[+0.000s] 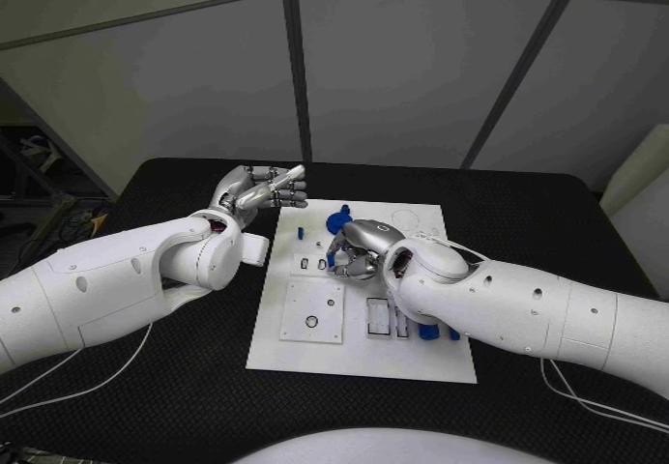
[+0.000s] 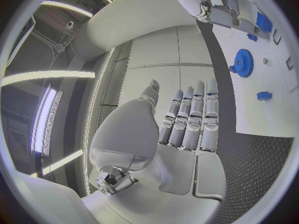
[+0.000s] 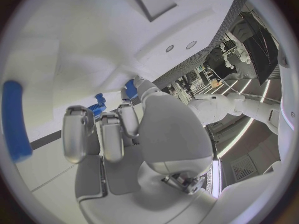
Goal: Assemble the parts on the task board
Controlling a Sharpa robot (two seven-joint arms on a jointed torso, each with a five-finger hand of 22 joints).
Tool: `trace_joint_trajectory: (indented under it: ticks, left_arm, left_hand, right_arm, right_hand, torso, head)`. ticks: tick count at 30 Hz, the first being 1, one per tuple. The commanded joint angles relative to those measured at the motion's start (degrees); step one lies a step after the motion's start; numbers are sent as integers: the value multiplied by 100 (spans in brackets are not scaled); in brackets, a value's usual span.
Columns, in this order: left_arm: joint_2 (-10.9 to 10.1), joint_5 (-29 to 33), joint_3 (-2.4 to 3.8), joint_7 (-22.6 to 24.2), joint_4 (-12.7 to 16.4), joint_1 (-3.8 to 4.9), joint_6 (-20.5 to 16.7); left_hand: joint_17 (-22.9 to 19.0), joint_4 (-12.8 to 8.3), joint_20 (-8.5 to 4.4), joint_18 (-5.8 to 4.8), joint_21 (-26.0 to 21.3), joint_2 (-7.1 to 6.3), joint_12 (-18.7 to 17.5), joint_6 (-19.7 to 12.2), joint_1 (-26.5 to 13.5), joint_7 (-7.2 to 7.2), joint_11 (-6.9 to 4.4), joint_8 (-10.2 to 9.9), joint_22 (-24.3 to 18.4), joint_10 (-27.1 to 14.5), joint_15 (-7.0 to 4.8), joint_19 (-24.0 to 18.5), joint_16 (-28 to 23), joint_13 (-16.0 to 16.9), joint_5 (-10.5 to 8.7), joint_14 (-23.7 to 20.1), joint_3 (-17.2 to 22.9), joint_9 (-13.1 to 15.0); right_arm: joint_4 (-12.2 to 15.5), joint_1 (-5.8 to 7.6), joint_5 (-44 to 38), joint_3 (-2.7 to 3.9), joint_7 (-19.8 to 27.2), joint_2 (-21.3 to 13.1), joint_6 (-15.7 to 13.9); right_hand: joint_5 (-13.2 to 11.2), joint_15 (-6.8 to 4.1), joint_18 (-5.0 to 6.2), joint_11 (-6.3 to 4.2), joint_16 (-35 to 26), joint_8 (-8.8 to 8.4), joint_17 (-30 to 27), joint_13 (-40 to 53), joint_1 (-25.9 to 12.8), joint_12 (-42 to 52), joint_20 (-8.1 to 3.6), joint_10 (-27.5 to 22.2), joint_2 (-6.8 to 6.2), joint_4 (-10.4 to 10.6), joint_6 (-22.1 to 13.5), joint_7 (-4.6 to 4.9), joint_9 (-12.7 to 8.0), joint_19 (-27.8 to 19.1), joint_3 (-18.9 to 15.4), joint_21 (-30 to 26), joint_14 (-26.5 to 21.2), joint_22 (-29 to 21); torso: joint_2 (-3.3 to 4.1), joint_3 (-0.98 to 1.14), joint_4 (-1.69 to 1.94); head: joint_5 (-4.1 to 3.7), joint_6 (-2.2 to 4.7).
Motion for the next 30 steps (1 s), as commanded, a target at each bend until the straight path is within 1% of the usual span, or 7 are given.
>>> trace_joint_trajectory:
  ticks: [1,8,11,14,21,26,30]
  left_arm:
    - [2,-35,4,13,1,9,36]
    - [4,-35,4,9,-3,9,38]
    - [4,-35,4,8,-4,9,40]
    - [4,-35,4,7,-5,9,41]
    - [1,-35,4,3,-5,9,45]
    - [-8,-35,4,-23,-10,7,51]
    - [-14,-36,4,-42,-27,7,47]
  left_hand:
    - [10,-17,2,-79,-35,59,-23,37,-14,10,11,-21,-5,39,8,-37,-29,-6,-9,-25,-13,-10]
    - [10,-17,2,-79,-35,59,-23,37,-14,10,11,-21,-5,39,8,-37,-29,-6,-9,-25,-13,-10]
    - [10,-17,2,-79,-35,59,-23,37,-14,10,11,-21,-5,39,8,-37,-29,-6,-9,-25,-13,-10]
    - [12,-20,4,-78,-38,59,-30,30,-14,14,14,-28,-7,33,10,-39,-36,-7,-9,-24,-16,-12]
    - [12,-20,4,-78,-38,59,-31,30,-14,14,15,-29,-7,32,10,-39,-37,-7,-9,-24,-16,-12]
    - [66,-37,-8,-60,11,72,-51,42,-13,8,4,-48,12,46,-22,52,11,-5,-10,129,-34,-11]
    - [81,-43,-14,-58,27,76,-57,48,-12,5,0,-54,18,53,-29,77,19,-3,-10,160,-40,-10]
  right_arm:
    - [-8,-8,-6,-14,-82,-1,66]
    - [-9,-9,-11,-14,-70,6,-8]
    - [-11,-10,-32,-14,-79,5,-50]
    - [-13,-10,-40,-14,-83,3,-105]
    - [39,-18,-35,-14,71,-38,-481]
    - [325,-36,65,-11,274,-226,-650]
    - [607,-39,139,-7,413,-429,-822]
  right_hand:
    - [-38,51,14,13,0,-59,1314,102,-65,-48,48,-45,-11,2,-70,10,-12,-16,-45,-20,540,196]
    - [-76,79,16,44,-2,-124,1311,67,-71,-85,75,-84,-32,0,-188,42,-21,-22,-71,-27,539,187]
    - [-283,103,21,69,-7,-173,1303,15,-113,-137,99,-136,-60,26,-289,65,-21,-33,-131,-40,536,166]
    - [-364,118,23,88,-9,-214,1299,-20,-129,-173,114,-171,-79,41,-381,86,-25,-39,-170,-46,535,156]
    - [-406,177,30,154,-18,-288,1285,-146,-144,-286,169,-288,-188,158,-732,158,-31,-56,-324,-67,531,124]
    - [-322,178,51,150,-35,-283,1256,-247,-79,-371,181,-373,-362,310,-906,143,-28,-109,-530,-119,523,31]
    - [-359,172,52,147,-41,-260,1248,-283,52,-380,175,-387,-415,546,-1014,137,-20,-109,-727,-129,521,23]
  torso:
    - [1,1,2]
    - [1,1,0]
    - [0,-1,1]
    - [-1,0,1]
    - [-3,1,1]
    - [-6,5,2]
    - [-12,-1,-8]
  head:
    - [-3,-4]
    - [-14,-5]
    - [-15,-6]
    - [-13,-6]
    - [-10,2]
    - [11,13]
    - [19,21]
